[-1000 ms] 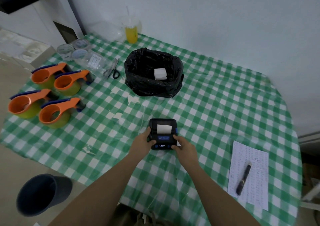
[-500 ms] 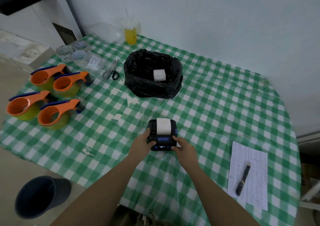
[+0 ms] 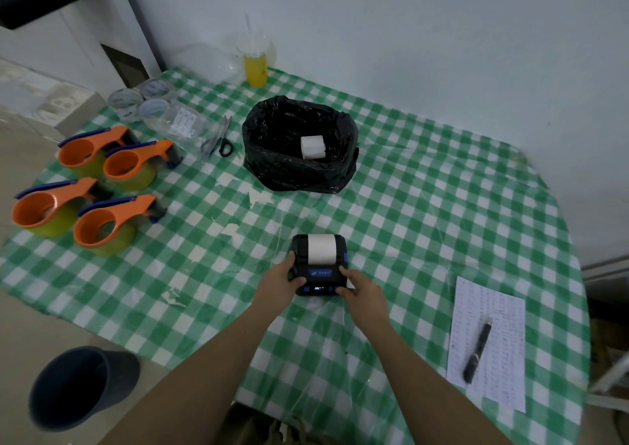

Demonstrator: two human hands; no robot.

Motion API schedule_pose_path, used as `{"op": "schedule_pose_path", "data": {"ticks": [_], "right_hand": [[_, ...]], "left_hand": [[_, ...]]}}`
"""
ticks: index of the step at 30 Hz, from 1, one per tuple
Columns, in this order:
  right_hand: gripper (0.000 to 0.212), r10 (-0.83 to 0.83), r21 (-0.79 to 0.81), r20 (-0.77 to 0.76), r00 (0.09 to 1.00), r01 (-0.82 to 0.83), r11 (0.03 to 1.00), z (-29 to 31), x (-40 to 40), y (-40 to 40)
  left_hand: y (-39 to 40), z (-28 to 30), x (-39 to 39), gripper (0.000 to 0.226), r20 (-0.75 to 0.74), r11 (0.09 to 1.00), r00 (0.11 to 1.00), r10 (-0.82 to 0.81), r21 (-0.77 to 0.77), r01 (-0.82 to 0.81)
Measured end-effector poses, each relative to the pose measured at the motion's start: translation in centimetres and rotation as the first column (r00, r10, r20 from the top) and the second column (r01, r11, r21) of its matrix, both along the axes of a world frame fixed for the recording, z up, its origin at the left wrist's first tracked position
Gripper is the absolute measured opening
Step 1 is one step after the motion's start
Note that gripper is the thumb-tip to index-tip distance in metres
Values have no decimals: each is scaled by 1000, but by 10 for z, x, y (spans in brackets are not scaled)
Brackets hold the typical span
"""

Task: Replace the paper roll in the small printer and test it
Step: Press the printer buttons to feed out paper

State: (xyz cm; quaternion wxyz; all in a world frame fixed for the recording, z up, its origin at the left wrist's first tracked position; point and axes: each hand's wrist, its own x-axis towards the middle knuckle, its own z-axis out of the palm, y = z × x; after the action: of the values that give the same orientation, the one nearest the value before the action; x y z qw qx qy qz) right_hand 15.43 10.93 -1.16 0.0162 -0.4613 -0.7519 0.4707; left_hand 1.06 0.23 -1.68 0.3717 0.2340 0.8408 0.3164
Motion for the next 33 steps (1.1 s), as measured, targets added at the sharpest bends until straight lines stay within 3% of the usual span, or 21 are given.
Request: {"op": "schedule_pose_path", "data": {"ticks": [33], "right_hand": [[43, -23, -6, -6, 1000, 23, 1000, -1, 0, -1]], "left_hand": [[-1, 3, 0, 68, 11, 1000, 1000, 4, 17, -4]]}}
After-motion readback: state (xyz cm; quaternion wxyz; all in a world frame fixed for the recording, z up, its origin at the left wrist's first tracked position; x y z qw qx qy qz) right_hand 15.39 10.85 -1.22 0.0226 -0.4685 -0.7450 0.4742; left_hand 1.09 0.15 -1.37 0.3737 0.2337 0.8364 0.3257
